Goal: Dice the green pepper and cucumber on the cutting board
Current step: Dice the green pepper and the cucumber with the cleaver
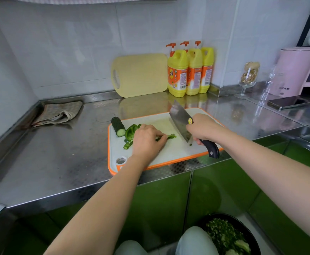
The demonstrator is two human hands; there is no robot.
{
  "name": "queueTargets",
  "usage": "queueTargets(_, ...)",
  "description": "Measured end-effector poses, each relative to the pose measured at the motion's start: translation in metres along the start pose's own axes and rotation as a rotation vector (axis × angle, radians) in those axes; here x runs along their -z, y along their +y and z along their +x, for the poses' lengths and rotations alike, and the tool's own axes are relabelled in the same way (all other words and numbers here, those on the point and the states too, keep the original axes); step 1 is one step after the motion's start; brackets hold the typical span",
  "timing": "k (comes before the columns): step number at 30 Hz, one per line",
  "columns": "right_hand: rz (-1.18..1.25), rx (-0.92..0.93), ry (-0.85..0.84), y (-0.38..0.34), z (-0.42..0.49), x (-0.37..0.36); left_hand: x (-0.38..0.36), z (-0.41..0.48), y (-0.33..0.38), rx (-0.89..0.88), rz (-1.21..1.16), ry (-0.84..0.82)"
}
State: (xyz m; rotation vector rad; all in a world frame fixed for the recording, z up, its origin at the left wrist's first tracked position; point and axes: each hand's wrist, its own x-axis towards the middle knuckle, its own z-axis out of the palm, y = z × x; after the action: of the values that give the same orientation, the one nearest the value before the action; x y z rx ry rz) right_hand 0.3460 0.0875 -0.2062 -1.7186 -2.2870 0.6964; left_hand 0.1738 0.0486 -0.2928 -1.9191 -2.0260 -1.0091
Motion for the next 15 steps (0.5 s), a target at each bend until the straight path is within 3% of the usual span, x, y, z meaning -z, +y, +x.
queueTargets(11, -0.073, 0.039, -0.062, -0.014, -0.007, -0.008, -0.001, 0.003, -0.006, 0.03, -0.076, -0.085)
queueTargets(15, -0.276, 0.035, -0.086, -0.023, -0.01, -0.011, -0.002, 0.003, -0.007, 0.049, -0.082, -0.075)
